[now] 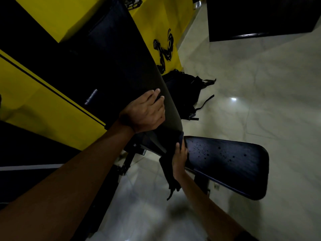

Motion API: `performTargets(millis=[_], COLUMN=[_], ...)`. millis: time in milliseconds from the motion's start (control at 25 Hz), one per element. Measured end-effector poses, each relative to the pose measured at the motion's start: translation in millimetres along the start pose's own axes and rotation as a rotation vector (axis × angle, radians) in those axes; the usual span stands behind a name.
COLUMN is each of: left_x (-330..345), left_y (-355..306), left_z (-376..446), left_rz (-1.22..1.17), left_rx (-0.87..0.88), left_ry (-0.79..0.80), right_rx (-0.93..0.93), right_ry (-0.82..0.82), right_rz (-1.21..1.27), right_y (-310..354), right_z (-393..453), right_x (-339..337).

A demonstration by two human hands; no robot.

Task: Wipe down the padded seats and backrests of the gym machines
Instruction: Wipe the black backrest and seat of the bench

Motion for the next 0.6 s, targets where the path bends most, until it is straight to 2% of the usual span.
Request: performTargets(millis=[160, 320, 440, 600], left_x=[2.3, 1.3, -0.4, -3.4], left_y=[-0.6, 1.9, -1.1, 0.1], left_z=[-1.3, -0.8, -1.7, -1.5], left_rz=[-0.027, -0.023, -0.018, -0.022], left_rx=[-0.023, -0.02, -0.011, -0.022], left_ry=[-0.005, -0.03, -0.001, 0.004], right_rx=[0.15, -0.079, -0.215, 0.002], right_ry=[0.002, -0.046, -0.013, 0.03], right_rz=[0.028, -0.053, -0.065, -0.099], right_y=[15.3, 35.4, 14.0, 19.1], right_z=[57.3, 37.6, -6.7, 39.9], right_x=[3.0, 3.8, 0.9, -4.7])
Point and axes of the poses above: each hand's wrist, its own z-axis towards the middle knuckle, its own x-axis out of the palm, y = z × x, the point moved 1 cm from there along z, towards the middle knuckle, and after that the axes turned 5 degrees about x, right-handed, at the moved point
